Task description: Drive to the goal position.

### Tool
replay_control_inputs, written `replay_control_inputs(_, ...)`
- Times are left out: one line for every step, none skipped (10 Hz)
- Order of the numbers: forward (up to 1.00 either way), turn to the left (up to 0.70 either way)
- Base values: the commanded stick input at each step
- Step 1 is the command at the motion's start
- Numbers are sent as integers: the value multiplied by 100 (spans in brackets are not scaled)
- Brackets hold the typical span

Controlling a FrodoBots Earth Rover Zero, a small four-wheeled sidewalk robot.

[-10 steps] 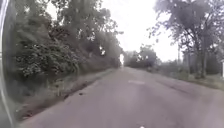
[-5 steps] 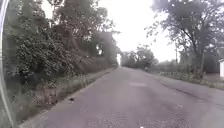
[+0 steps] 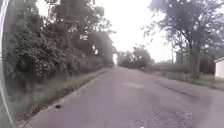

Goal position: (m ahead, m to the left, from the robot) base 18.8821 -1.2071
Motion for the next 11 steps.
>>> replay_control_inputs(70,1)
replay_control_inputs(70,1)
replay_control_inputs(70,1)
replay_control_inputs(70,1)
replay_control_inputs(70,1)
replay_control_inputs(70,1)
replay_control_inputs(70,1)
replay_control_inputs(70,1)
replay_control_inputs(70,1)
replay_control_inputs(70,1)
replay_control_inputs(70,1)
